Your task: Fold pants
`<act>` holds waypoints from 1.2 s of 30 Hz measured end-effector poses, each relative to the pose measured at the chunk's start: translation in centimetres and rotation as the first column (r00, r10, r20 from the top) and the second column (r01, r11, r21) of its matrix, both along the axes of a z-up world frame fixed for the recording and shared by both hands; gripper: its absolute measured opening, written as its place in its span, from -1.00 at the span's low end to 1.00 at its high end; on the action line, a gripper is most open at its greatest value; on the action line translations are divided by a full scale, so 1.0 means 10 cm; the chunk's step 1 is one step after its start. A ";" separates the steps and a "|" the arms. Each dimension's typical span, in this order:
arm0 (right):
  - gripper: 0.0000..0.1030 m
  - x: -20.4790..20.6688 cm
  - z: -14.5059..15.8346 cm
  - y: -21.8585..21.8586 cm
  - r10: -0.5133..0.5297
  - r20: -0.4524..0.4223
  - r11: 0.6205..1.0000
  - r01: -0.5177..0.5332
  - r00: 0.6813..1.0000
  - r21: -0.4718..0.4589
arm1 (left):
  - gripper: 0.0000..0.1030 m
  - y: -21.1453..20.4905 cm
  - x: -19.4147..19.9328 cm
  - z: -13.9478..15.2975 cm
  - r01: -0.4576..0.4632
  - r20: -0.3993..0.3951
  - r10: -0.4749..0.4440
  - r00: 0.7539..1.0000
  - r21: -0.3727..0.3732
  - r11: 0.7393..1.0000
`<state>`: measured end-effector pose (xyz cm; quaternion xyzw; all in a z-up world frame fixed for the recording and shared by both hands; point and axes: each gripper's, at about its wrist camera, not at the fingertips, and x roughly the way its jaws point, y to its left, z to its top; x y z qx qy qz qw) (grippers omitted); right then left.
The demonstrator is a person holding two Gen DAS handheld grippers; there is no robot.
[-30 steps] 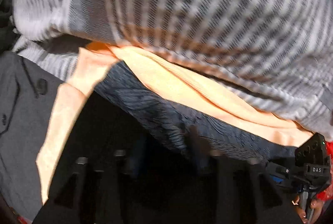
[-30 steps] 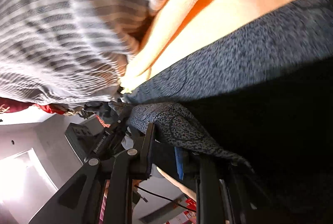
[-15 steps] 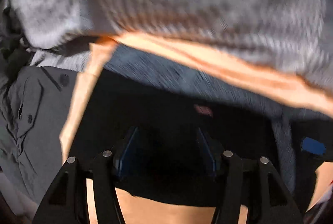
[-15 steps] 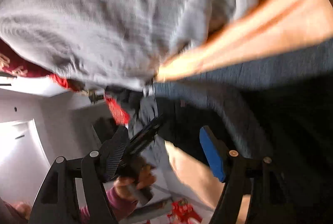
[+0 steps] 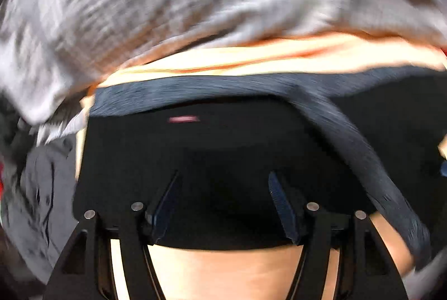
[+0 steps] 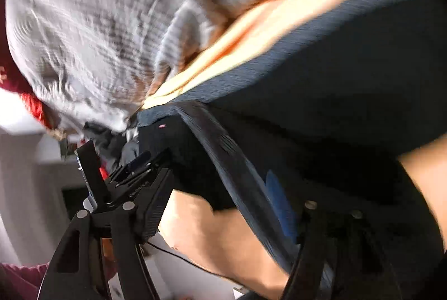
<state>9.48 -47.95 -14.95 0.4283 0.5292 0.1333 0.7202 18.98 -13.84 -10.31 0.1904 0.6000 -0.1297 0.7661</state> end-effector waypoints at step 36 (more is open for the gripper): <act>0.22 -3.23 -1.46 -1.52 -0.061 -0.099 0.998 0.063 0.993 0.022 | 0.28 -1.36 -1.94 -0.13 -0.138 -0.148 0.148 0.978 0.072 0.988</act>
